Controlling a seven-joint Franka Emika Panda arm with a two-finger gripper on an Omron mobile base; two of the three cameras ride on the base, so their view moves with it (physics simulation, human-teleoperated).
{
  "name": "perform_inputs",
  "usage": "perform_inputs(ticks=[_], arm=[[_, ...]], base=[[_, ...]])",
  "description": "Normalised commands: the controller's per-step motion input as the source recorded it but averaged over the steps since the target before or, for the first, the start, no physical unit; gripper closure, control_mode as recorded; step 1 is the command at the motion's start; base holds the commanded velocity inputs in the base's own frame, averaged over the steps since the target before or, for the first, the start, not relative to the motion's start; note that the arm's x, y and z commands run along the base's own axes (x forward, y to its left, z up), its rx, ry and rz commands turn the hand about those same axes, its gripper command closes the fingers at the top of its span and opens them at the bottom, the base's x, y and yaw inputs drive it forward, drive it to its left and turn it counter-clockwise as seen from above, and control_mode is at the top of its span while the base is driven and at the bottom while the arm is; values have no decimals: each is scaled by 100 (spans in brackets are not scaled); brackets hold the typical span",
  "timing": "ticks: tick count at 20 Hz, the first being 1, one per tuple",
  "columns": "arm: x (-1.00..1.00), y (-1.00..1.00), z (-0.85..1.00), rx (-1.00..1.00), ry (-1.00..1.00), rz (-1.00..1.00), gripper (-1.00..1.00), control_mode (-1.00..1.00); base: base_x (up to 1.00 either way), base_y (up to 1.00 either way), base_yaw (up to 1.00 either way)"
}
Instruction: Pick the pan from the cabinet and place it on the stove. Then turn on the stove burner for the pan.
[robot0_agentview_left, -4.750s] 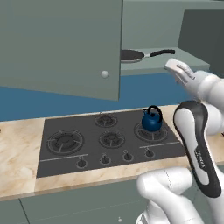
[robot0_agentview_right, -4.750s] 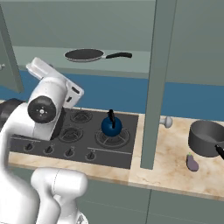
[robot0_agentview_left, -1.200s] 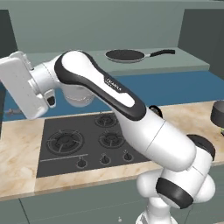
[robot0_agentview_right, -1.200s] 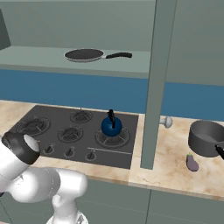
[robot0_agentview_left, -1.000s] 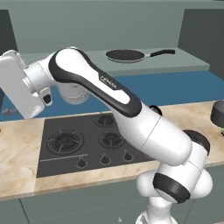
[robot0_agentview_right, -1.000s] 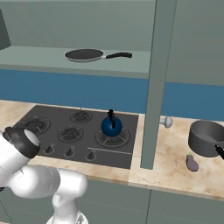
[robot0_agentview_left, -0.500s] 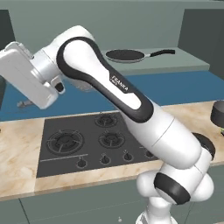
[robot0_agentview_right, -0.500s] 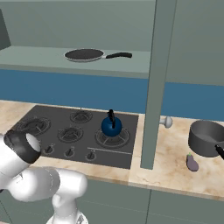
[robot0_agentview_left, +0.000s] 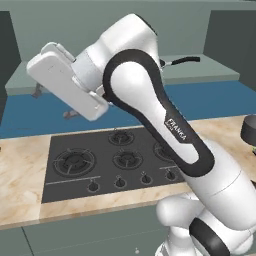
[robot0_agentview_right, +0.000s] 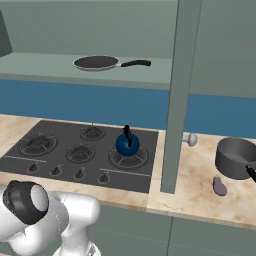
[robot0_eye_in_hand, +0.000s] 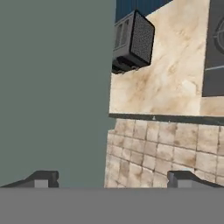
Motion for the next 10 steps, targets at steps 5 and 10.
perform_inputs(ticks=[5, 10], arm=[[0, -81, 0, -4, 0, -43, -100, -100], [0, -84, 0, -3, 0, -42, -100, -100]], base=[[0, 0, 0], [0, 0, 0]])
